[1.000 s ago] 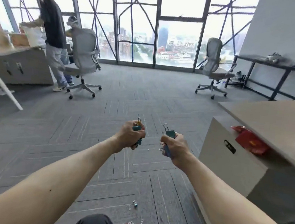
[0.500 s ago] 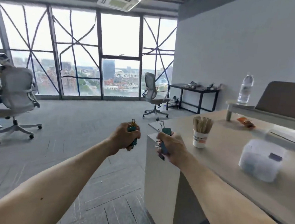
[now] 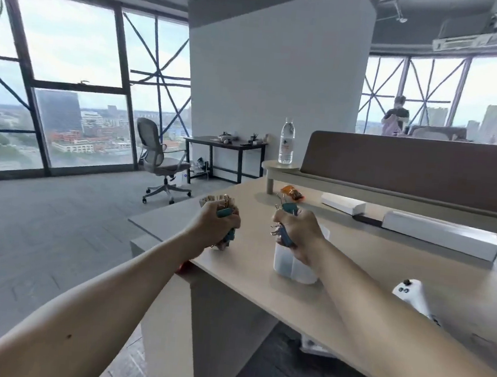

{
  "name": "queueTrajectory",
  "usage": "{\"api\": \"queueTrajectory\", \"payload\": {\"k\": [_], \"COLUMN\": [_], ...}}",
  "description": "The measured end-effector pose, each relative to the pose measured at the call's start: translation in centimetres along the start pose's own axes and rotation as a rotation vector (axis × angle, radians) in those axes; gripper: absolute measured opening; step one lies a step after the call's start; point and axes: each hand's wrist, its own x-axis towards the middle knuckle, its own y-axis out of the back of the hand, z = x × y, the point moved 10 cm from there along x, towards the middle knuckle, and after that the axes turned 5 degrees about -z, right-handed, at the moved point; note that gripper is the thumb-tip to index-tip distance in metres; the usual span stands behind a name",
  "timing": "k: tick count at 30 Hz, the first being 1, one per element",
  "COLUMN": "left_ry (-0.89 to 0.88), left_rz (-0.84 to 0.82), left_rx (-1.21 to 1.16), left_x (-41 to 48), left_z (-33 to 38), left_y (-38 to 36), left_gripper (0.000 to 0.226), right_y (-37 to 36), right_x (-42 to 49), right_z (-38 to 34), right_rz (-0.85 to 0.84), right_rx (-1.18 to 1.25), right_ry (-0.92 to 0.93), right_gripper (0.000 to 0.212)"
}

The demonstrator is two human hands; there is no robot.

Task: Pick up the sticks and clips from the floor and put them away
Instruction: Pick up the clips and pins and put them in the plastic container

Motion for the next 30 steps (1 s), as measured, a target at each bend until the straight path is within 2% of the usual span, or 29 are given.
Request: {"api": "queueTrajectory", "payload": {"k": [6,10,14,21,25,30], "left_ry": [-0.030,-0.049,-0.073,-0.058,-0.045,-0.081], "left_rz": [-0.098,-0.128,-0.122,-0.143,-0.164,-0.198], "left_rx": [-0.016,0.027,0.067,0.226,0.352,0.537], "left_x": [4.1,6.9,9.2,12.0,13.0,13.9], "left_z": [1.8,2.5,2.6,0.4,-0.7,-0.8], "left_y": [-6.8,-9.8,-11.7,-13.8,-14.7,-15.8], "left_gripper": [0.016,0.014,0.016,0.003,0.005,0.006], "right_y": [7.6,9.5,10.2,9.9,9.5,9.4], "right_x": [2.8,5.3,8.4,12.3,13.2,13.5], "right_z": [-1.9,-3.1,-2.8,0.3,2.0,2.3], "right_rz": [0.119,0.111,0.132,0.065,-0.018,-0.076], "right_rx": [-0.147,-0.266,-0.408,-0.787,-1.055,-1.157], "right_ry": [-0.009,0.032,0.046,0.014,-0.042,-0.071], "right_gripper": [0.014,0.016,0.008,0.012,0.021,0.020]}}
